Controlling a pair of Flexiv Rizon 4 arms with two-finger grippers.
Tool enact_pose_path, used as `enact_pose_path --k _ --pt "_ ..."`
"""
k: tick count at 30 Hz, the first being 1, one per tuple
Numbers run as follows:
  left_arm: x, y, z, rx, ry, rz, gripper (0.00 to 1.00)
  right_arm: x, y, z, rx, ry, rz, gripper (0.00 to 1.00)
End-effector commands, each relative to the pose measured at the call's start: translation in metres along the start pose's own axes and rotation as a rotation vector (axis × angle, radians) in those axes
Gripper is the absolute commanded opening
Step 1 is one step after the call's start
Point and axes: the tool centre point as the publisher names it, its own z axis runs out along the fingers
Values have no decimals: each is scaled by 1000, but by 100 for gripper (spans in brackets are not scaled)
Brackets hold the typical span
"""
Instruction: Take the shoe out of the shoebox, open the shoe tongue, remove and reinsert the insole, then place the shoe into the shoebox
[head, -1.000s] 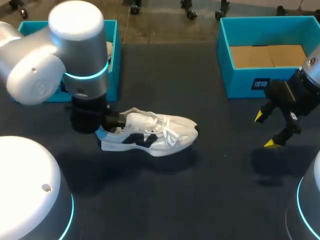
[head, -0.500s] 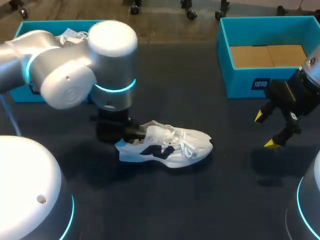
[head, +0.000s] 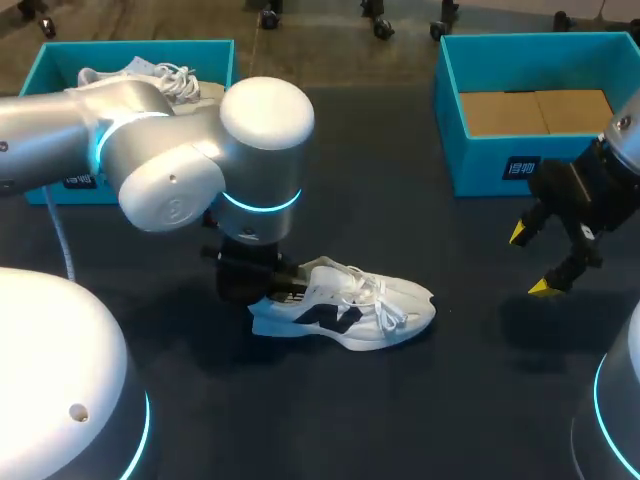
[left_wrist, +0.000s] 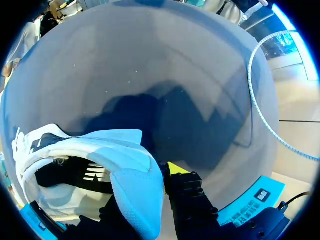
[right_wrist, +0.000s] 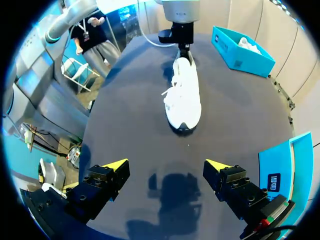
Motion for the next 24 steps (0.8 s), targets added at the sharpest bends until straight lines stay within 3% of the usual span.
enact_pose_path --k 1,3,5,15,17,19,24 --pt "-1 -2 3 -5 -14 1 0 0 0 1 3 0 1 100" --pt "5 -4 -5 -10 -36 2 40 0 0 1 3 0 1 100" --pt "10 -5 -14 -13 -58 -1 97 0 0 1 3 0 1 100" --pt "34 -10 -71 35 -238 -80 100 0 0 1 3 0 1 100" --pt "39 -7 -81 153 -337 -207 100 0 0 1 3 0 1 100" --pt "45 -3 -86 358 -377 -286 100 0 0 1 3 0 1 100" --pt "45 -3 -86 358 -377 -286 100 0 0 1 3 0 1 100"
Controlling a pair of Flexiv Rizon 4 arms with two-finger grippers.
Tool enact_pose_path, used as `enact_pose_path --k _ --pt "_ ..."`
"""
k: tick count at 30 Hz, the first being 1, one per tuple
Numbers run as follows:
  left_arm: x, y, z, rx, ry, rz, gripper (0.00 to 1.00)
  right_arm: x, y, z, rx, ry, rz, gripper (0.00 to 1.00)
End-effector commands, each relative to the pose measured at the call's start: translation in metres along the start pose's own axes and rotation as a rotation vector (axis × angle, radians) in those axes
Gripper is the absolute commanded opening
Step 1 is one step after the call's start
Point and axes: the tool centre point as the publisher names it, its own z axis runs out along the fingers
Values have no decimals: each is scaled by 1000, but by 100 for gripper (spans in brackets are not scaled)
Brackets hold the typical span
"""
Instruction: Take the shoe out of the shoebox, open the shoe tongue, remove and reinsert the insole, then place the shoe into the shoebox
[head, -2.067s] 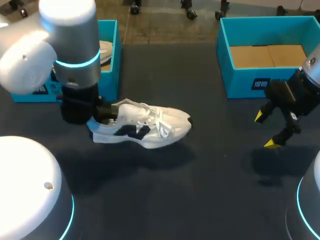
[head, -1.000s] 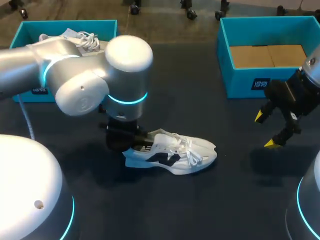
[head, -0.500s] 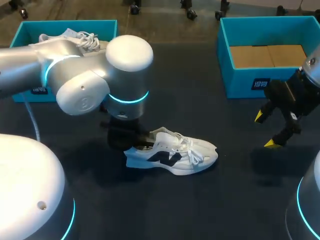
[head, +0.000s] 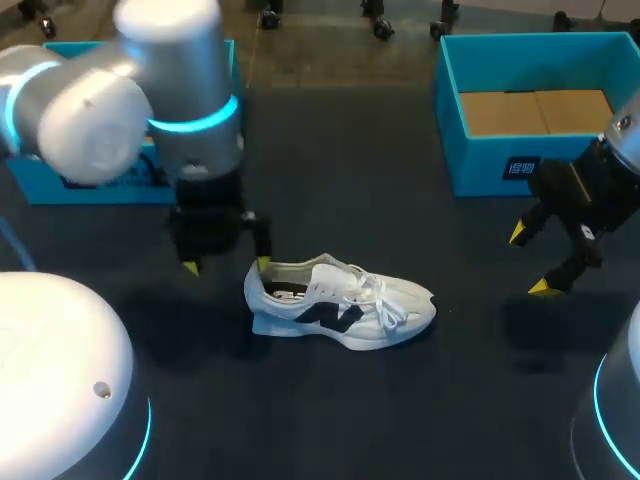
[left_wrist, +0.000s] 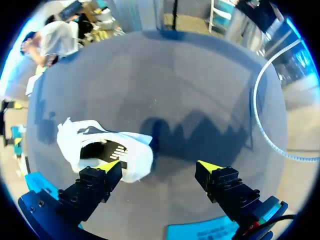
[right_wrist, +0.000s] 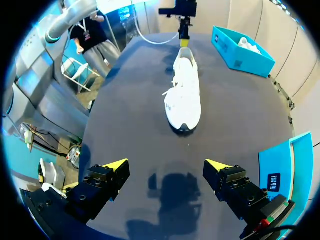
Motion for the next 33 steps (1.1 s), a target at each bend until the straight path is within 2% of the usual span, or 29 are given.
enact_pose_path --k 1,7,8,10,14,16,17,29,33 --pt "9 10 -4 176 -105 -96 100 0 0 1 3 0 1 100" --pt "9 10 -4 176 -105 -96 100 0 0 1 3 0 1 100" --pt "11 12 -7 187 -117 -168 100 0 0 1 3 0 1 100" --pt "20 15 -11 286 -130 -247 100 0 0 1 3 0 1 100" --pt "32 19 -21 404 -207 -506 100 0 0 1 3 0 1 100" --pt "40 21 -29 514 -224 -634 100 0 0 1 3 0 1 100" --pt "44 22 -36 506 -240 -705 100 0 0 1 3 0 1 100" --pt "44 22 -36 506 -240 -705 100 0 0 1 3 0 1 100" --pt "47 14 -21 580 -322 -829 100 0 0 1 3 0 1 100"
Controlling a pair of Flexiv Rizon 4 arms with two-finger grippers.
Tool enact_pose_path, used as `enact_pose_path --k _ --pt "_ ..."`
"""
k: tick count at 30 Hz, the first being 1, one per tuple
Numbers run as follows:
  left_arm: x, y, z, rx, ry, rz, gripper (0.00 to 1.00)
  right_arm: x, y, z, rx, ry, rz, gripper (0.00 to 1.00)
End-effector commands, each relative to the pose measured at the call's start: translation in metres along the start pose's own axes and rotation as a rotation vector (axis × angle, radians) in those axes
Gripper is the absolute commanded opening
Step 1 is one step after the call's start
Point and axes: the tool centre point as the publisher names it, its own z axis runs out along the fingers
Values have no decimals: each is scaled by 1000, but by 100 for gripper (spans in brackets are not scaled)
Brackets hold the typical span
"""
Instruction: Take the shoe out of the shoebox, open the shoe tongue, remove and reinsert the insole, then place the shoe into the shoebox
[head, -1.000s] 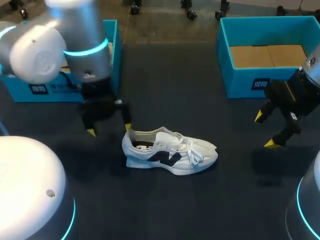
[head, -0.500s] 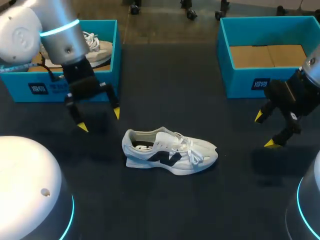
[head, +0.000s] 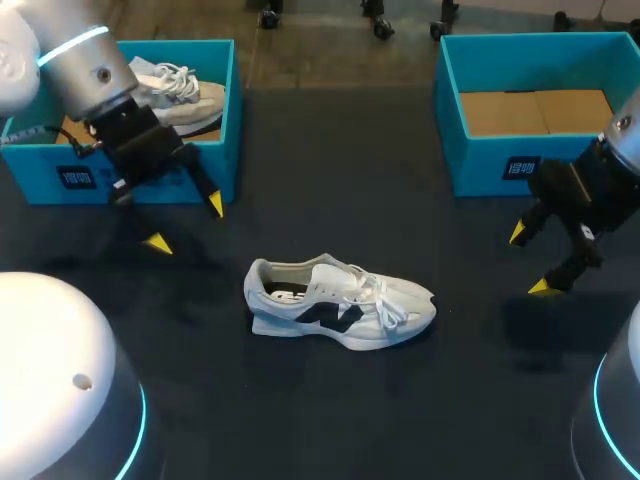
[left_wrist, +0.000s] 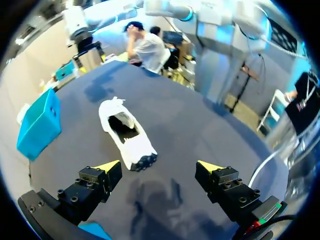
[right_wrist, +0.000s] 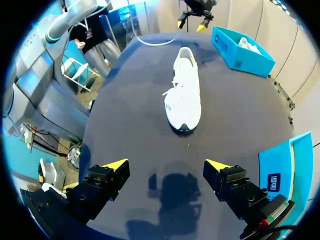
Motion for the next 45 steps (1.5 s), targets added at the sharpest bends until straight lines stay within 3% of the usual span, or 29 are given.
enact_pose_path --k 1,2,5,6,16,20,34,45 --pt "9 8 15 88 -107 -109 100 0 0 1 3 0 1 100" --pt "11 7 17 106 -138 -117 100 0 0 1 3 0 1 100" --pt "15 7 18 285 -258 -216 100 0 0 1 3 0 1 100" --pt "18 8 19 302 -319 -245 100 0 0 1 3 0 1 100" --pt "18 8 19 302 -319 -245 100 0 0 1 3 0 1 100" --pt "18 27 41 306 -354 -279 100 0 0 1 3 0 1 100" --pt "14 69 64 546 -449 -362 100 0 0 1 3 0 1 100" --pt "5 72 88 606 -455 -391 100 0 0 1 3 0 1 100"
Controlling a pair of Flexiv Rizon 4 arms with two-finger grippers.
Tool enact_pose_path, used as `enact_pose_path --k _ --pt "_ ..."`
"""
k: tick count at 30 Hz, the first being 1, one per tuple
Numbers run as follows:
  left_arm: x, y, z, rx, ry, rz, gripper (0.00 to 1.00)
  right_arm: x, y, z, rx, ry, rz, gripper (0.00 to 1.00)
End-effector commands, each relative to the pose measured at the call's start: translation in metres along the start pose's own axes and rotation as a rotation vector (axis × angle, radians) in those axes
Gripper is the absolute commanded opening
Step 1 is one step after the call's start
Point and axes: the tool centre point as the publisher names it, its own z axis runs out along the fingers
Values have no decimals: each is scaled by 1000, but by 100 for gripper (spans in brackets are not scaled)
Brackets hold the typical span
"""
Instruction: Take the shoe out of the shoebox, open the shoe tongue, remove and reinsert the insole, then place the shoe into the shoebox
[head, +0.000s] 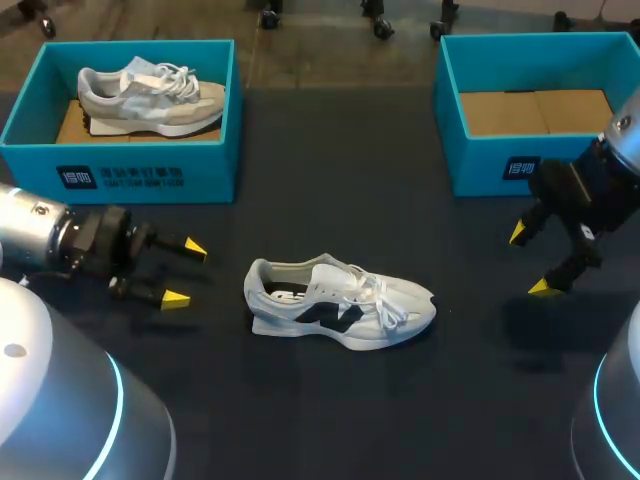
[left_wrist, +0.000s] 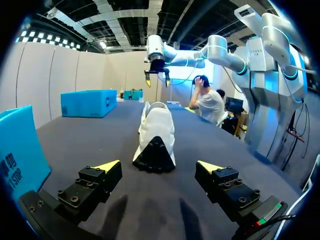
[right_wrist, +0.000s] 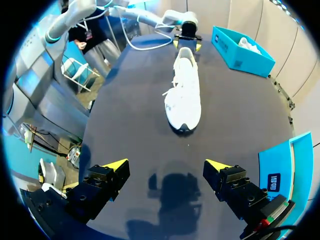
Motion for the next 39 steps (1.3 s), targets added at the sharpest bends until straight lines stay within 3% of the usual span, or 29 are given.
enact_pose_path --k 1,16,39 --pt "-5 7 11 30 -3 -1 100 0 0 1 3 0 1 100" --pt "-11 11 56 49 -62 -2 100 0 0 1 3 0 1 100" --pt "-1 2 98 65 -100 -22 100 0 0 1 3 0 1 100"
